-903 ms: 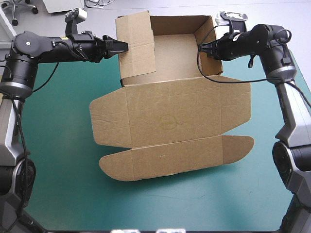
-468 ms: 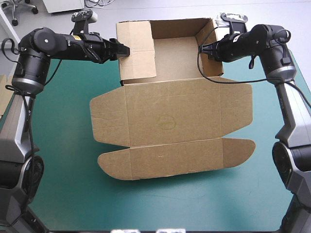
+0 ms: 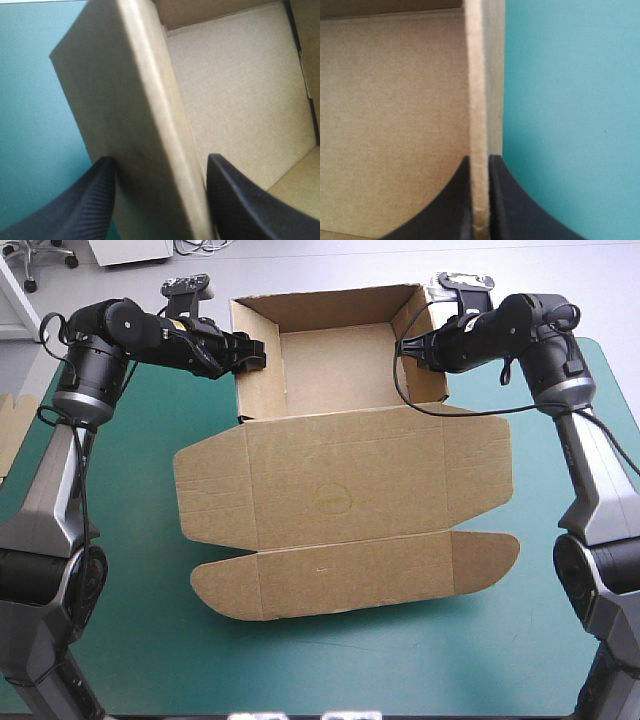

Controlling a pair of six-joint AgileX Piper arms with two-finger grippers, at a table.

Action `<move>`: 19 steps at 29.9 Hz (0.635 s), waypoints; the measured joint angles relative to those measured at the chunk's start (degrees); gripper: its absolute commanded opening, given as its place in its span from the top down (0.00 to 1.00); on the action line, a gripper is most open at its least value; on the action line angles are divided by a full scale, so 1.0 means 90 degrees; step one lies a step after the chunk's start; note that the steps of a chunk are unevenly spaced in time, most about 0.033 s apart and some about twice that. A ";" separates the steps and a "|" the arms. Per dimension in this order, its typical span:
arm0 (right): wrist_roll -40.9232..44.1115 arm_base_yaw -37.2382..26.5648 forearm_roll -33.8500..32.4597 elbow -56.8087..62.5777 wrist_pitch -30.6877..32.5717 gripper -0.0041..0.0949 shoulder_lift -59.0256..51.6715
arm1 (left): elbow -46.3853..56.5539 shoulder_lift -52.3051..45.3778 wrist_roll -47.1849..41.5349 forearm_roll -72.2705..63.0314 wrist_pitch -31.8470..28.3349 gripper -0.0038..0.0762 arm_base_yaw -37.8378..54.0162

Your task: Fold the box

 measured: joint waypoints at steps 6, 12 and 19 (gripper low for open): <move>0.0112 0.0041 0.0048 0.0000 -0.0006 0.96 0.0029 | -0.0221 0.0016 -0.0185 0.0408 0.0245 0.47 -0.0012; 0.0347 0.0323 -0.0591 0.0000 0.0078 0.96 0.0037 | -0.0444 0.0321 -0.0315 0.0685 0.0566 0.51 -0.0045; 0.0532 0.0579 -0.1013 0.0000 0.0117 0.96 0.0044 | -0.0766 0.0663 -0.0531 0.1485 0.0571 0.52 -0.0321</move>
